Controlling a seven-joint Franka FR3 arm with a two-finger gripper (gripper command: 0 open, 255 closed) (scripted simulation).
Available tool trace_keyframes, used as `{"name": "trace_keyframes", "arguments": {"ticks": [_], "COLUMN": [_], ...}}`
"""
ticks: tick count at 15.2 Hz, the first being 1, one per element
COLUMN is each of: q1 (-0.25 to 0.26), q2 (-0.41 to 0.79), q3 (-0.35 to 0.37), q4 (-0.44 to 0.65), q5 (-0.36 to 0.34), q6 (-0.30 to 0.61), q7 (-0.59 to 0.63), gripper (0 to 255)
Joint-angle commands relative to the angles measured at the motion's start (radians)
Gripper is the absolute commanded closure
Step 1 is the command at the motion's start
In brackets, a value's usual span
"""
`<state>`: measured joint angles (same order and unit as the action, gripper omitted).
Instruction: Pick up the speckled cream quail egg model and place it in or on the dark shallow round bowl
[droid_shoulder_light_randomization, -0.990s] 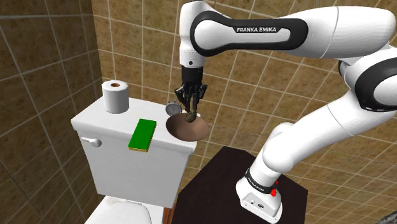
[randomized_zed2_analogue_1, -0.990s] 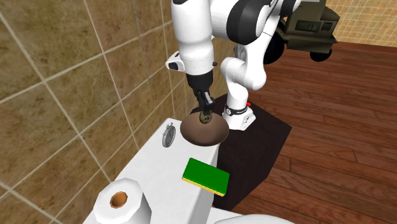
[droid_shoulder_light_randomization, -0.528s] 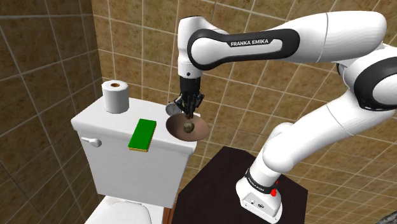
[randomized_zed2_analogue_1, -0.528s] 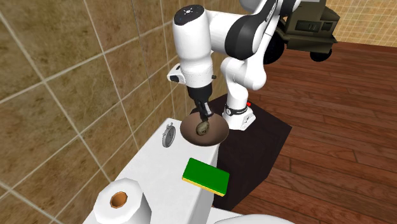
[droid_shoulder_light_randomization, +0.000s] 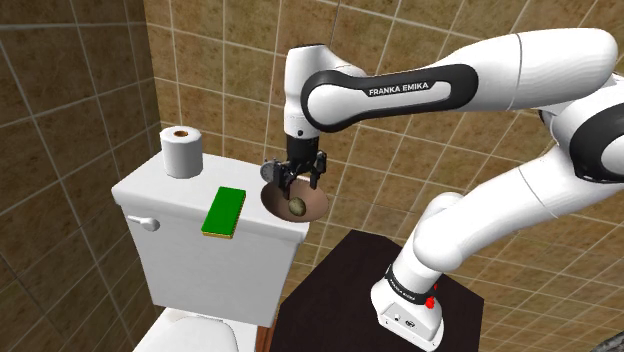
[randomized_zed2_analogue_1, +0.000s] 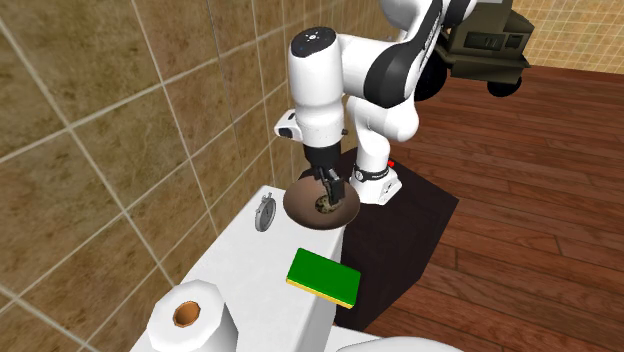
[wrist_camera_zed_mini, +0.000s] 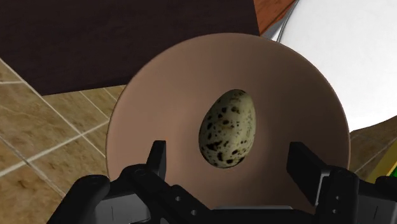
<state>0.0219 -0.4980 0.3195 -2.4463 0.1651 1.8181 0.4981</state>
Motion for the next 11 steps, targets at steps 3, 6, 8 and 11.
{"name": "trace_keyframes", "arguments": {"ticks": [3, 6, 8, 11], "q1": [0.008, 0.01, 0.011, 0.011], "q2": [-0.014, -0.006, 0.003, 0.003], "q3": [0.015, 0.021, 0.026, 0.026], "q4": [-0.067, -0.102, -0.131, -0.131], "q5": [0.009, 0.013, 0.017, 0.017], "q6": [0.068, 0.111, 0.149, 0.149], "q7": [0.01, 0.01, 0.01, 0.01], "gripper": [0, 0, 0, 0]}}
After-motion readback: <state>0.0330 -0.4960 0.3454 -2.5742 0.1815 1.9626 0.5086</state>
